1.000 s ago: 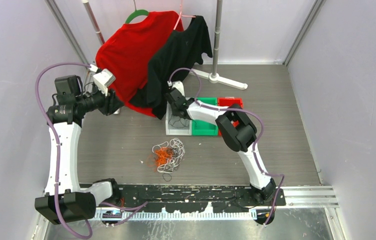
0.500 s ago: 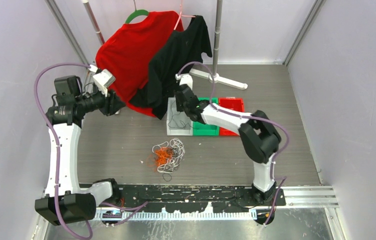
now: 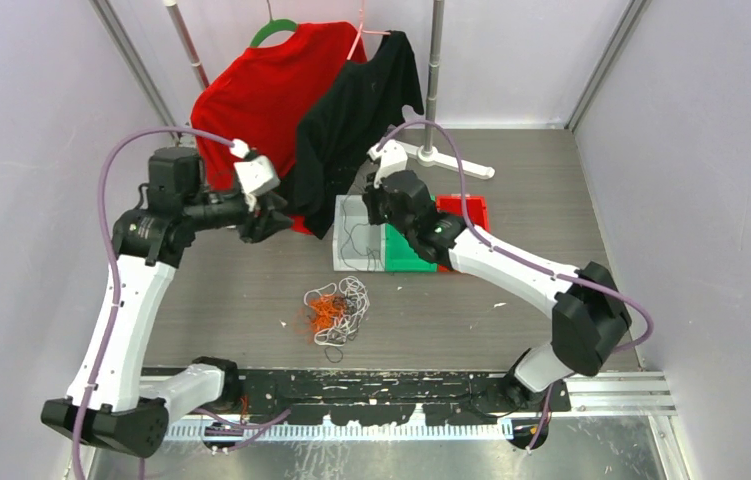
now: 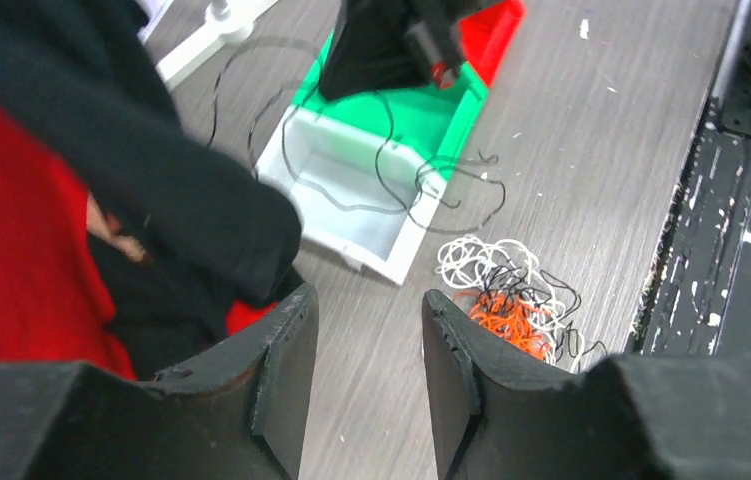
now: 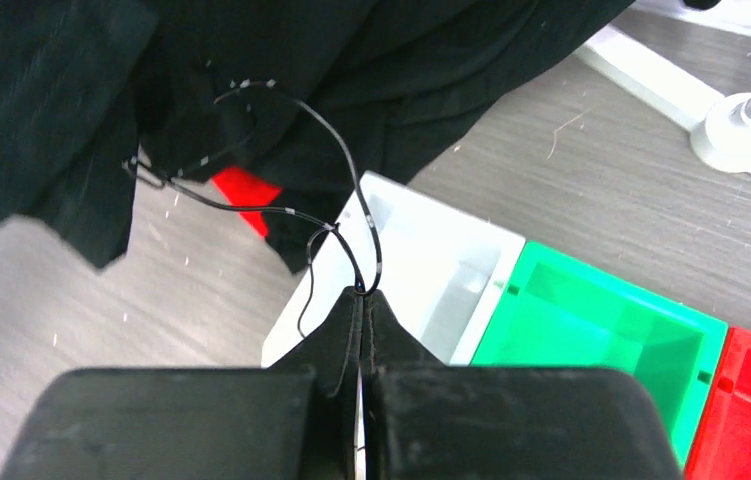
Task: Untangle the cables
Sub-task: Adjust the cable in the bin.
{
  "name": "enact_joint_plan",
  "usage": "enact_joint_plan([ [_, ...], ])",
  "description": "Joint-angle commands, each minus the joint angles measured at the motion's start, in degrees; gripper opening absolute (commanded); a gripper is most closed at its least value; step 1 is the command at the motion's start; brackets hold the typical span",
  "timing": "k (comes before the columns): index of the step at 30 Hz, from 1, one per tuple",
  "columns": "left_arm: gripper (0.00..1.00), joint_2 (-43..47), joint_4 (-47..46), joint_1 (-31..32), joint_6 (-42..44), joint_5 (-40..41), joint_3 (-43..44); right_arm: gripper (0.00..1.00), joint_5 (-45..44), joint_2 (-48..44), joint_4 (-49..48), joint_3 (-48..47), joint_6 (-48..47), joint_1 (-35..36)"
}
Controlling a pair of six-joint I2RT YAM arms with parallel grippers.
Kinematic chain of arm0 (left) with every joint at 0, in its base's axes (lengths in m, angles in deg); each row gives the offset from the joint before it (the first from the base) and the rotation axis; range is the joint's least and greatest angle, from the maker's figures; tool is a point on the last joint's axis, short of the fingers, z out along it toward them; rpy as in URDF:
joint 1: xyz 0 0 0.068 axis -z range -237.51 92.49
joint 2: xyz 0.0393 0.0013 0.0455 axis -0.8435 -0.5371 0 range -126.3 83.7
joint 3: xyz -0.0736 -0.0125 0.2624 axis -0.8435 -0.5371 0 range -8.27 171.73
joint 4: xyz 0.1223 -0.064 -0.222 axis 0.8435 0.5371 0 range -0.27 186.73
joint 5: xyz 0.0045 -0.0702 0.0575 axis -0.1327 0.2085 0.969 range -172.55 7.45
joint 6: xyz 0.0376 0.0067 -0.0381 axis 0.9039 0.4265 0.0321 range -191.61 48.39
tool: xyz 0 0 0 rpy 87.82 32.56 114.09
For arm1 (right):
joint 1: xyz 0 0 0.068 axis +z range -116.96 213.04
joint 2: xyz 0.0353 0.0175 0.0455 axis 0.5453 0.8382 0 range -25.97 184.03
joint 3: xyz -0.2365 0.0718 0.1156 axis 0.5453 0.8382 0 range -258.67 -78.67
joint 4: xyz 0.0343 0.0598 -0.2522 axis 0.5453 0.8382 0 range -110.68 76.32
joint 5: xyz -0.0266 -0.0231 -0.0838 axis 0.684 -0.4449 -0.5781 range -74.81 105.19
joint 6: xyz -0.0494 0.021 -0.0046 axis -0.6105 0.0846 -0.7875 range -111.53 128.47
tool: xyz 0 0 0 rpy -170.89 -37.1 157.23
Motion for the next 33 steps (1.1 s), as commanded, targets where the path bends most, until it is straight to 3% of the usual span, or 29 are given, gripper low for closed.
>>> enact_joint_plan([
  [1, 0.45, -2.16, 0.82, 10.63, 5.28, 8.59, 5.3, 0.01, 6.43, -6.07, -0.01, 3.48, -5.03, 0.46],
  [5, 0.6, -6.4, -3.29, 20.35, 5.76, 15.17, 7.35, 0.01, 10.38, -8.5, 2.31, 4.6, -5.59, 0.45],
  [8, 0.71, -7.31, -13.85, 25.2, 3.58, 17.98, 3.55, 0.01, 12.93, -10.6, 2.6, 5.27, -5.39, 0.45],
  [16, 0.79, -4.84, -35.55, 30.0, 12.95, 20.64, -9.74, 0.01, 20.08, -17.55, 2.54, 7.25, -3.52, 0.37],
  [24, 0.81, -5.84, -47.17, 32.24, 15.59, 22.27, -12.24, 0.01, 22.81, -22.86, 2.75, 9.01, -1.12, -0.2],
  [26, 0.82, -4.72, -46.56, 33.86, 15.03, 23.3, -12.56, 0.01, 22.88, -23.96, 2.5, 9.28, -0.37, -0.32],
  [30, 0.81, -6.48, -36.57, 34.7, 10.4, 24.39, -9.04, 0.01, 22.85, -25.11, 1.17, 9.97, 0.6, -0.29],
  [33, 0.73, -8.57, -30.28, 34.69, 12.35, 24.27, -6.63, 0.01, 22.15, -25.7, 0.84, 10.49, 0.98, -0.34],
])
